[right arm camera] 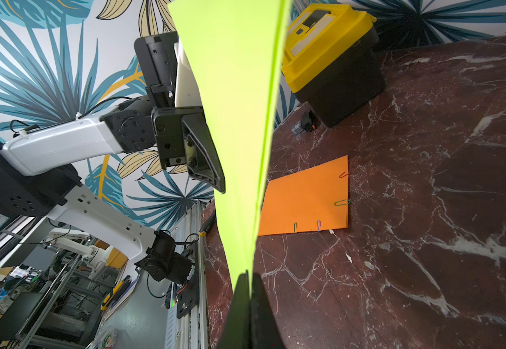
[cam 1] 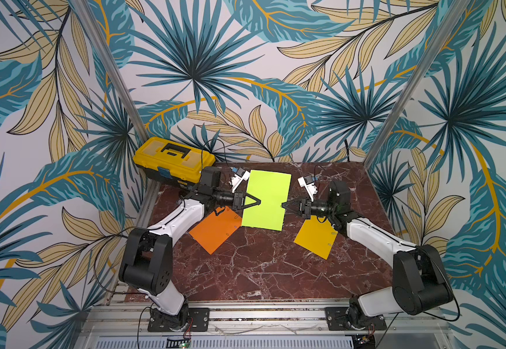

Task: Unclip the paperclips from the documents
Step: Remove the paper clip from the document.

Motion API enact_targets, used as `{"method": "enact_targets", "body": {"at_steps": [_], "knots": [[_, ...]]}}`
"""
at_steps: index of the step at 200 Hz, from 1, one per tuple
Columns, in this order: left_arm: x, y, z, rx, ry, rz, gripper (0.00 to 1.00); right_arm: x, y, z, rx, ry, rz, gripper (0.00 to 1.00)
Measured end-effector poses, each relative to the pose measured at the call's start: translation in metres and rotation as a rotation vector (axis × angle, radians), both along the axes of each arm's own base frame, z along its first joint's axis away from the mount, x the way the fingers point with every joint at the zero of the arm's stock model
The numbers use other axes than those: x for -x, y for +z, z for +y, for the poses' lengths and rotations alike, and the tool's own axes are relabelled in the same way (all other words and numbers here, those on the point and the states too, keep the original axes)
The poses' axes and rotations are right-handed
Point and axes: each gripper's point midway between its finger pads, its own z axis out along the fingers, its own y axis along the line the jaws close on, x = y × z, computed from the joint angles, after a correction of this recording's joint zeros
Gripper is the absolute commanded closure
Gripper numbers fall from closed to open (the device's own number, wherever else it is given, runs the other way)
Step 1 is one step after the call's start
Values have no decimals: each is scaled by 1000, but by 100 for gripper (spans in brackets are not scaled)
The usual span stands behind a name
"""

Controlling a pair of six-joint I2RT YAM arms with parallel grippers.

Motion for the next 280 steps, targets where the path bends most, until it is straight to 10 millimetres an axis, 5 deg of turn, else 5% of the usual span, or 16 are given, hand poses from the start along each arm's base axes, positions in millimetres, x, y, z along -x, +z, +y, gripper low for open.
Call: {"method": "enact_targets", "body": {"at_steps": [280], "knots": [[0, 0, 0, -1, -2, -8, 100, 2, -4, -1, 29, 14, 4, 96]]}}
